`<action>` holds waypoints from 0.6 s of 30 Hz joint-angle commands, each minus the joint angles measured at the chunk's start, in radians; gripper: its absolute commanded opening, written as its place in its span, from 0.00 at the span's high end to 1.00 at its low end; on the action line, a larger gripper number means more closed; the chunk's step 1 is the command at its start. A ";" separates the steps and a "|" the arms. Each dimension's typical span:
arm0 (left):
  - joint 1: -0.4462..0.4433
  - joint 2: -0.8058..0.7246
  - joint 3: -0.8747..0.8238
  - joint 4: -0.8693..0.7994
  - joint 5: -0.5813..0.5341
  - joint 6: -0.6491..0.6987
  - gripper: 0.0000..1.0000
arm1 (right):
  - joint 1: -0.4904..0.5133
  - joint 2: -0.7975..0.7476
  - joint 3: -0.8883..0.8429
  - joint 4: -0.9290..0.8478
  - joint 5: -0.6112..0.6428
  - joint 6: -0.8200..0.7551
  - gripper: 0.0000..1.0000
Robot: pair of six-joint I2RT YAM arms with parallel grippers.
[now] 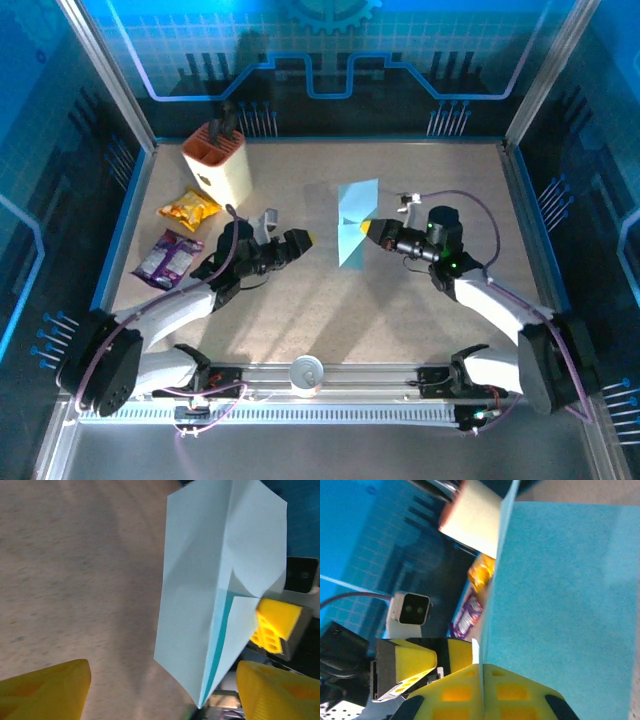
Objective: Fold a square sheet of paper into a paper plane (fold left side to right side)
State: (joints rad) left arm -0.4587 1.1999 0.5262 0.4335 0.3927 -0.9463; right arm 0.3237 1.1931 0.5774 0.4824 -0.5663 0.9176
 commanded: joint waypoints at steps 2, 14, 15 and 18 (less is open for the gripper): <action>0.004 -0.051 0.003 0.191 0.153 -0.083 0.20 | -0.011 -0.105 0.019 0.062 -0.045 0.022 1.00; -0.106 0.022 0.147 0.246 0.169 -0.118 0.19 | 0.051 -0.159 0.087 0.086 -0.055 0.109 1.00; -0.111 0.037 0.159 0.249 0.168 -0.122 0.19 | 0.058 -0.156 0.086 0.095 -0.054 0.118 1.00; -0.126 0.078 0.196 0.261 0.172 -0.125 0.22 | 0.072 -0.146 0.086 0.122 -0.054 0.137 1.00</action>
State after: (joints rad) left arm -0.5743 1.2484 0.6807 0.6472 0.5449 -1.0603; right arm 0.3786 1.0409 0.6331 0.5499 -0.6109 1.0225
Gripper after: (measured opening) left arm 0.782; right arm 0.061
